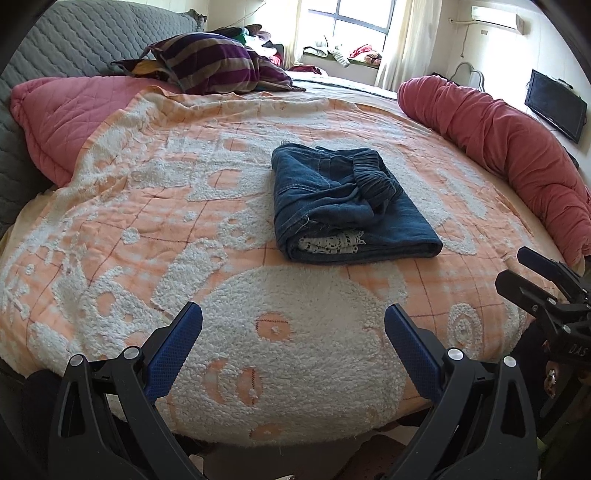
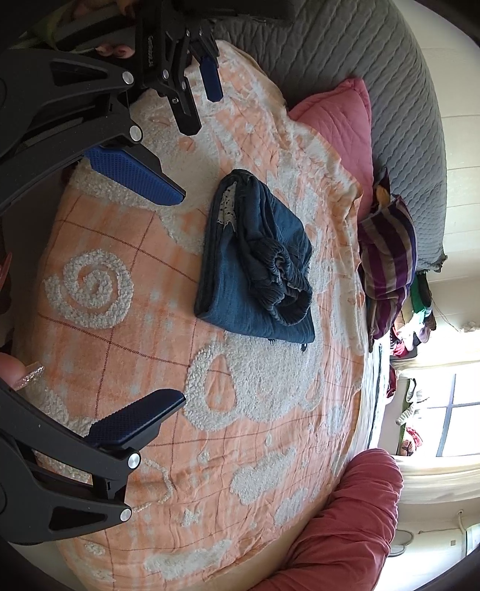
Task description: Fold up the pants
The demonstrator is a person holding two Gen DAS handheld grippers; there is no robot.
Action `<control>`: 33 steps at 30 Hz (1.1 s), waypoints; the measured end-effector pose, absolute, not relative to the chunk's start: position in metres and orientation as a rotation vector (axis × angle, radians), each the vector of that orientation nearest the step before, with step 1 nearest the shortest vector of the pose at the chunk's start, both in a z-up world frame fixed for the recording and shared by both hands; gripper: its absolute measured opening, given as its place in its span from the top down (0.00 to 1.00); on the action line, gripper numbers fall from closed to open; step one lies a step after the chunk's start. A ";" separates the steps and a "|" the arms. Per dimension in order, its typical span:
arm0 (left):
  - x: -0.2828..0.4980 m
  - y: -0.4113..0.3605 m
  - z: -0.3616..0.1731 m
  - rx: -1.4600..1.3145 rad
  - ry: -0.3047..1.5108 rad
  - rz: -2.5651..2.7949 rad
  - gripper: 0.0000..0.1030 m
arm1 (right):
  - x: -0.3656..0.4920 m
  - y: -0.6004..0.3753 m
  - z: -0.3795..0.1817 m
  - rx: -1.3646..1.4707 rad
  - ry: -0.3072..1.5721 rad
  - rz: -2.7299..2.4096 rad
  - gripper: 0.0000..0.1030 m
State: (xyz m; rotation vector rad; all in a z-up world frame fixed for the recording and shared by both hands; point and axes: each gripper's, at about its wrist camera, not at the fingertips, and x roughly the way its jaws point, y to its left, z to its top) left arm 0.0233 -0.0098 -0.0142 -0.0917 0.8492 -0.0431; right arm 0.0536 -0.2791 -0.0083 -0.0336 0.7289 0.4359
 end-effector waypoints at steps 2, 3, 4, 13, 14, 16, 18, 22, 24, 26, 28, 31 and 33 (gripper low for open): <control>0.023 -0.010 -0.014 -0.092 0.849 -0.044 0.04 | 0.054 -0.279 -0.008 -0.032 0.728 0.437 0.09; 0.023 -0.010 -0.014 -0.093 0.850 -0.044 0.04 | 0.054 -0.279 -0.009 -0.033 0.727 0.436 0.09; 0.023 -0.010 -0.014 -0.094 0.848 -0.043 0.04 | 0.054 -0.279 -0.009 -0.032 0.728 0.436 0.09; 0.022 -0.011 -0.012 -0.089 0.844 -0.040 0.04 | 0.054 -0.280 -0.009 -0.030 0.732 0.434 0.09; 0.022 -0.011 -0.011 -0.089 0.845 -0.040 0.04 | 0.054 -0.280 -0.008 -0.029 0.733 0.433 0.09; 0.022 -0.011 -0.011 -0.093 0.846 -0.044 0.04 | 0.053 -0.280 -0.009 -0.028 0.733 0.435 0.09; 0.022 -0.011 -0.011 -0.092 0.850 -0.042 0.04 | 0.054 -0.280 -0.009 -0.031 0.732 0.434 0.09; 0.022 -0.010 -0.012 -0.097 0.851 -0.040 0.04 | 0.053 -0.281 -0.009 -0.029 0.733 0.433 0.09; 0.021 -0.008 -0.012 -0.098 0.850 -0.039 0.04 | 0.053 -0.281 -0.009 -0.029 0.734 0.434 0.09; 0.021 -0.009 -0.011 -0.101 0.849 -0.041 0.04 | 0.053 -0.281 -0.009 -0.029 0.732 0.433 0.09; 0.020 -0.009 -0.011 -0.099 0.849 -0.041 0.04 | 0.054 -0.281 -0.009 -0.029 0.735 0.435 0.09; 0.020 -0.009 -0.011 -0.102 0.850 -0.042 0.04 | 0.053 -0.283 -0.009 -0.030 0.736 0.434 0.09; 0.020 -0.010 -0.011 -0.102 0.851 -0.041 0.04 | 0.053 -0.282 -0.009 -0.030 0.736 0.432 0.09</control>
